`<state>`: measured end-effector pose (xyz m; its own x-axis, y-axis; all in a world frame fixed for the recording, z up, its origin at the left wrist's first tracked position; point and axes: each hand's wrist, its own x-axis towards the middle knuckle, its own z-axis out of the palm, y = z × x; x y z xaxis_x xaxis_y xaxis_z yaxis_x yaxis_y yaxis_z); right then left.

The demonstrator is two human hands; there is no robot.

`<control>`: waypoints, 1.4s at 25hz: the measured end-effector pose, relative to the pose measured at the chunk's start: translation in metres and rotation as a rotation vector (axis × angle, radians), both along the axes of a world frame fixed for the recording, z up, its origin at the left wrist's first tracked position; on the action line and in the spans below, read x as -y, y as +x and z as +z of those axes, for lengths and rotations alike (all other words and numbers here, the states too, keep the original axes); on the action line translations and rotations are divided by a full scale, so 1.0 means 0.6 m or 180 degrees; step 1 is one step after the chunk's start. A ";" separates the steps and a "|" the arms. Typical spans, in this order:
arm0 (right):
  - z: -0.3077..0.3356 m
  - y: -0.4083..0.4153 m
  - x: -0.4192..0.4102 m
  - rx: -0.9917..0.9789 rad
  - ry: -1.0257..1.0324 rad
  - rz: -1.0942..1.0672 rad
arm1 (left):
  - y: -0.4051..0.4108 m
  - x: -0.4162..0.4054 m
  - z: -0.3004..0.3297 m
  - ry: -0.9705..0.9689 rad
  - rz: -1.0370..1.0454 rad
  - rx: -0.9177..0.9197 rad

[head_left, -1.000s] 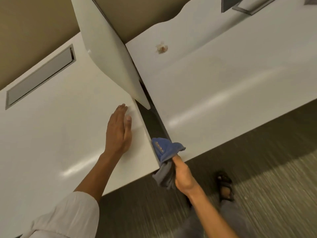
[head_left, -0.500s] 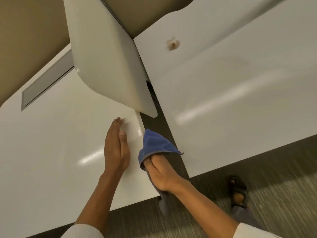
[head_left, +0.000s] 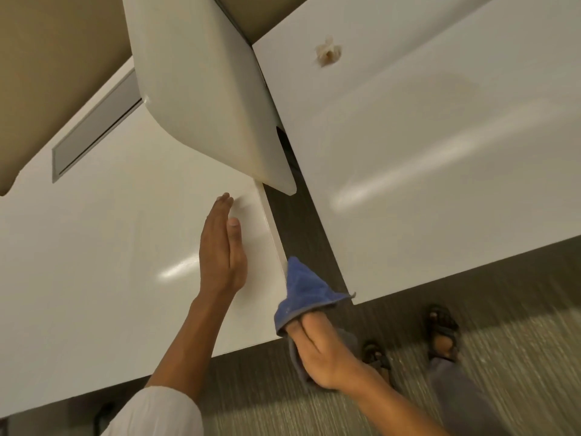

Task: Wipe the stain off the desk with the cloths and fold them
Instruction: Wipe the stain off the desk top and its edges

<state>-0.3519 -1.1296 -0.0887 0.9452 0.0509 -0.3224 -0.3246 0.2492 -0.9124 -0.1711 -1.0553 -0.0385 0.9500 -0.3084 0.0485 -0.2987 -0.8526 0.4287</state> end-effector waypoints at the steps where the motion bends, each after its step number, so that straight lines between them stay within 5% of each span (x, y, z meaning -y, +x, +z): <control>1: 0.002 -0.028 -0.013 -0.0067 -0.0094 0.0165 | -0.001 0.001 -0.001 -0.0005 -0.0001 -0.0004; 15: 0.011 0.238 0.057 0.0298 -0.0804 -0.0386 | 0.001 -0.029 0.003 -0.0135 -0.0161 0.0055; 22: 0.005 0.060 -0.002 0.0028 -0.0973 -0.0294 | 0.008 -0.024 0.048 -0.0288 -0.0228 0.0090; 27: 0.016 0.103 -0.012 -0.0700 -0.1991 0.0109 | 0.031 -0.059 0.063 -0.0698 -0.0270 0.0058; 31: 0.050 0.217 -0.008 -0.0429 -0.3002 -0.0929 | 0.053 -0.094 0.054 -0.0809 -0.0494 -0.0022; 35: 0.058 0.248 -0.020 -0.0846 -0.3434 -0.1310 | 0.065 -0.127 0.042 -0.0936 -0.0834 -0.0120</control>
<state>-0.2033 -1.1177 -0.0537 0.7239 -0.6600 -0.2009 -0.6110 -0.4781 -0.6310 -0.1322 -0.9793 -0.0133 0.8437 -0.5189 0.1375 -0.4694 -0.5887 0.6581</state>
